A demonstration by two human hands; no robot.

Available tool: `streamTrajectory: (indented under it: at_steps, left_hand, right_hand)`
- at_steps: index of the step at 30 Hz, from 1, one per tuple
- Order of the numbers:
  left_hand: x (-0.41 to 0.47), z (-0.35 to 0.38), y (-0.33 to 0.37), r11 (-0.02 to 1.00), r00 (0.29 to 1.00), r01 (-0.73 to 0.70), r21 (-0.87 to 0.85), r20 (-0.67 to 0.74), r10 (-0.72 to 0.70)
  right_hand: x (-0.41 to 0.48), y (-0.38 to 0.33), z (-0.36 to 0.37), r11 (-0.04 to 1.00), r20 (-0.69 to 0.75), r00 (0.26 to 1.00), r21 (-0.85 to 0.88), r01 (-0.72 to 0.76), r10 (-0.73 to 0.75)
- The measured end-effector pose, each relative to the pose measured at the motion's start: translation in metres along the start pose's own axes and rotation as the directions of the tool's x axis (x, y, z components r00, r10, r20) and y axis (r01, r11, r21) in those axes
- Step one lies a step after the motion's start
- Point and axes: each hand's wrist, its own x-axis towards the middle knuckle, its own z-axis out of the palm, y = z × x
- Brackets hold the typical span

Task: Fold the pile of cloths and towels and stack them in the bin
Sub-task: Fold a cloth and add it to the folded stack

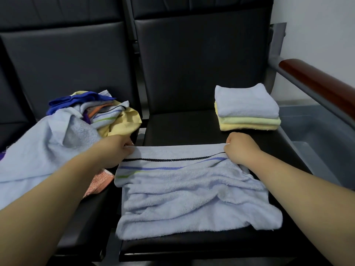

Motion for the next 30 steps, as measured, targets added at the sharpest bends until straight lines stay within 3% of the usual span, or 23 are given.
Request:
streamTrajectory:
  at_steps: [4, 6, 11, 14, 17, 20, 23, 30]
  left_hand:
    - [-0.009, 0.004, -0.002, 0.973, 0.986, 0.112, -0.202, -0.103, -0.135]
    - [-0.011, 0.002, -0.005, 0.94, 0.972, 0.149, -0.308, -0.127, -0.196]
    - [-0.009, -0.065, 0.0, 0.932, 0.919, 0.096, -0.35, -0.328, -0.218]
    - [-0.01, -0.123, 0.003, 0.91, 0.843, 0.043, -0.412, -0.474, -0.254]
    - [-0.019, -0.176, 0.008, 0.918, 0.722, -0.052, -0.394, -0.65, -0.238]
    - [-0.037, -0.199, 0.018, 0.893, 0.644, -0.142, -0.427, -0.725, -0.244]
    - [-0.056, -0.188, 0.027, 0.883, 0.682, -0.167, -0.439, -0.698, -0.218]
    - [-0.08, -0.101, 0.014, 0.93, 0.931, -0.014, -0.367, -0.344, -0.122]
  right_hand:
    - [-0.009, -0.007, -0.01, 0.998, -0.01, 0.998, -0.004, -0.059, 0.059]
    - [-0.019, -0.011, -0.018, 0.993, -0.028, 0.997, 0.088, -0.075, 0.078]
    - [-0.026, -0.042, -0.083, 0.939, -0.181, 0.983, 0.341, 0.041, 0.023]
    - [-0.023, -0.074, -0.132, 0.885, -0.329, 0.944, 0.442, 0.15, 0.004]
    - [-0.022, -0.098, -0.178, 0.837, -0.467, 0.884, 0.48, 0.264, -0.011]
    - [-0.033, -0.103, -0.205, 0.801, -0.544, 0.838, 0.486, 0.349, -0.035]
    - [-0.052, -0.085, -0.2, 0.802, -0.532, 0.845, 0.478, 0.358, -0.06]
    - [-0.083, -0.014, -0.116, 0.86, -0.227, 0.962, 0.45, 0.242, -0.152]
